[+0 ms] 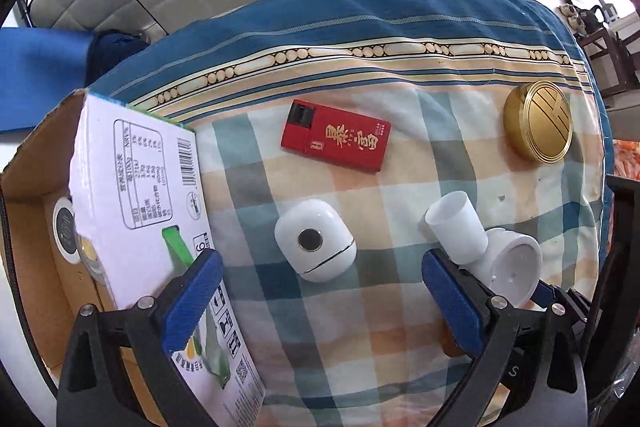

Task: Organize rigid objects
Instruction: 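Grasp the white cream jar with right gripper while left gripper approaches the gold tin, then grasp the gold-lidded tin with the left gripper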

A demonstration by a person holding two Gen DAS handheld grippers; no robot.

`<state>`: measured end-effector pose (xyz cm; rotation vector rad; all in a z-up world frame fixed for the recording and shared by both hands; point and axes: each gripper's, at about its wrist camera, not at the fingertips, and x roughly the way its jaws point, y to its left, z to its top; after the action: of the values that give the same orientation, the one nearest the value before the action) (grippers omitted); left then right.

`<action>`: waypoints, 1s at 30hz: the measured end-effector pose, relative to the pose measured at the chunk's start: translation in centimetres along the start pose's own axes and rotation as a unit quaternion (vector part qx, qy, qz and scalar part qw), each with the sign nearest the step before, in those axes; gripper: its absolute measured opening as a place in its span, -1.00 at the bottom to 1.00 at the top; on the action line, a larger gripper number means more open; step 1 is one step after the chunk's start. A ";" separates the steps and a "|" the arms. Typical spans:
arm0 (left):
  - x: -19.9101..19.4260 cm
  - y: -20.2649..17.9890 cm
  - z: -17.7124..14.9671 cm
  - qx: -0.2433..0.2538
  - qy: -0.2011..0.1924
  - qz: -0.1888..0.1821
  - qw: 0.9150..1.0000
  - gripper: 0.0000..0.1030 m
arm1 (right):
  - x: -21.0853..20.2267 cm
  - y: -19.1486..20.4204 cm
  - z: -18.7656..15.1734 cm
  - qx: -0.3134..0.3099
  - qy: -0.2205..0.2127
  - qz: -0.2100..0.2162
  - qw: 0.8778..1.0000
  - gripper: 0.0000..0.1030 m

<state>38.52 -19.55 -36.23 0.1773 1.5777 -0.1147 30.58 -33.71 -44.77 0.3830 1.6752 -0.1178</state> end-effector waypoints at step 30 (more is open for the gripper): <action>3.9 -18.7 9.5 0.157 0.055 -0.053 0.985 0.22 | -7.2 -9.5 5.2 0.030 -0.065 -0.058 0.996 0.37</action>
<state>44.34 -39.51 -40.97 0.3514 1.6727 -0.4440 33.12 -45.50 -39.88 0.3162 1.5678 -0.2728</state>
